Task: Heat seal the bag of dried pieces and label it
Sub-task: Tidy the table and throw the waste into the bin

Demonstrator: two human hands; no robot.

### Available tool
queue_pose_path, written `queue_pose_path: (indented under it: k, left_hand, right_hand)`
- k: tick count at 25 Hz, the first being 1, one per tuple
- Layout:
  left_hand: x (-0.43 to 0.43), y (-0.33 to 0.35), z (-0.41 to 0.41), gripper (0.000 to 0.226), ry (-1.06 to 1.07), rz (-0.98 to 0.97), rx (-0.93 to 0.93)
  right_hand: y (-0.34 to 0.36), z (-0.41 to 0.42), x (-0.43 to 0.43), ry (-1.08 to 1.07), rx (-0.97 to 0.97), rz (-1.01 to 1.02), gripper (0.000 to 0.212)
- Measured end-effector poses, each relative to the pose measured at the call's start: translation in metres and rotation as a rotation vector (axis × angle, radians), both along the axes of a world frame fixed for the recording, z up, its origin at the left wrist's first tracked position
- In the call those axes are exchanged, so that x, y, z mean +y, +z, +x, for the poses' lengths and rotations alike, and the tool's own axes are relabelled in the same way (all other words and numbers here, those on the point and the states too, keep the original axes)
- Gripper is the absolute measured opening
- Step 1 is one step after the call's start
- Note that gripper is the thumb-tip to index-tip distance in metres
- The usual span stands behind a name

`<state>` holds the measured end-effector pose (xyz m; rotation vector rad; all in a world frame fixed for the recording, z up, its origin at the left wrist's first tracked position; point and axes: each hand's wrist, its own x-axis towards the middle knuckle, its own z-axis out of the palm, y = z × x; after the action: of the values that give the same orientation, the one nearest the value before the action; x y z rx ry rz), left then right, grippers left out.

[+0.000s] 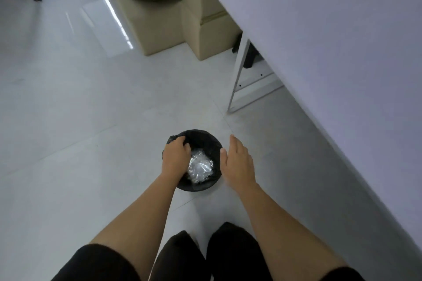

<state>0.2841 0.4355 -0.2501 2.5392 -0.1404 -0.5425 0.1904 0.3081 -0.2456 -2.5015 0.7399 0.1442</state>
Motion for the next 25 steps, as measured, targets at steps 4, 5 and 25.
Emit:
queue_pose_path:
  k: [4, 5, 25]
  left_hand:
    - [-0.025, 0.178, -0.037, 0.035, -0.106, -0.213, -0.142]
    - [-0.034, 0.209, -0.047, 0.034, -0.151, -0.264, -0.183]
    - [-0.411, 0.337, -0.417, 0.054, -1.388, -0.429, -0.104]
  right_hand:
    - [0.17, -0.034, -0.005, -0.062, -0.122, -0.075, 0.045]
    - [0.199, -0.047, -0.01, -0.114, -0.159, -0.098, 0.044]
    - [0.328, -0.521, -0.277, -1.251, -0.072, -0.464, 0.056]
